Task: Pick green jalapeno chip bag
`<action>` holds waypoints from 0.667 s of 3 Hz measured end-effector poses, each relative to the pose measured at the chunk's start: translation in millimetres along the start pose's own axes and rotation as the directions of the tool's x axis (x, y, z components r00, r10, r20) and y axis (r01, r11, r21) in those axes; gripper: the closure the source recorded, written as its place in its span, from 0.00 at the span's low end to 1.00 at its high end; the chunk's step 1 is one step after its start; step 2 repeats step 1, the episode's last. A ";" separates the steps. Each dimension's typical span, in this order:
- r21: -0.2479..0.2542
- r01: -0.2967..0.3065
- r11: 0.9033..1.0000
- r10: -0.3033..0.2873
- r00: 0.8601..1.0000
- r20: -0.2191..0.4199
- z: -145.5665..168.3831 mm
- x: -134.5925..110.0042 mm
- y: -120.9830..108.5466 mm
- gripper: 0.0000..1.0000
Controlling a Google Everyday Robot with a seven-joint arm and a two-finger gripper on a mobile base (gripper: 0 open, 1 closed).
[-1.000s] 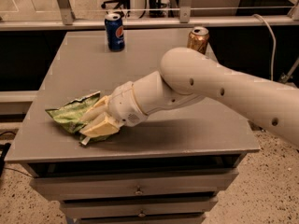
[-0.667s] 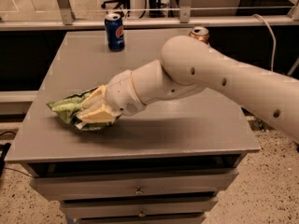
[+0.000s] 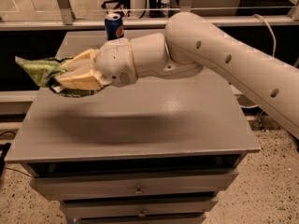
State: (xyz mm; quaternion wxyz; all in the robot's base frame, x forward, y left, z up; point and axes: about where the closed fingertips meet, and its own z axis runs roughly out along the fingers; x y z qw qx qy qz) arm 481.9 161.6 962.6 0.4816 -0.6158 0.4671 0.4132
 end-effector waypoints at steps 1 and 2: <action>0.000 0.004 1.000 -0.004 1.000 0.013 0.6 -4.2 -1.1 1.00; 0.000 0.004 1.000 -0.004 1.000 0.013 0.6 -4.2 -1.1 1.00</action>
Offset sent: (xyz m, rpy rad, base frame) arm 0.0000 0.0000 0.0000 0.0000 0.0000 0.0000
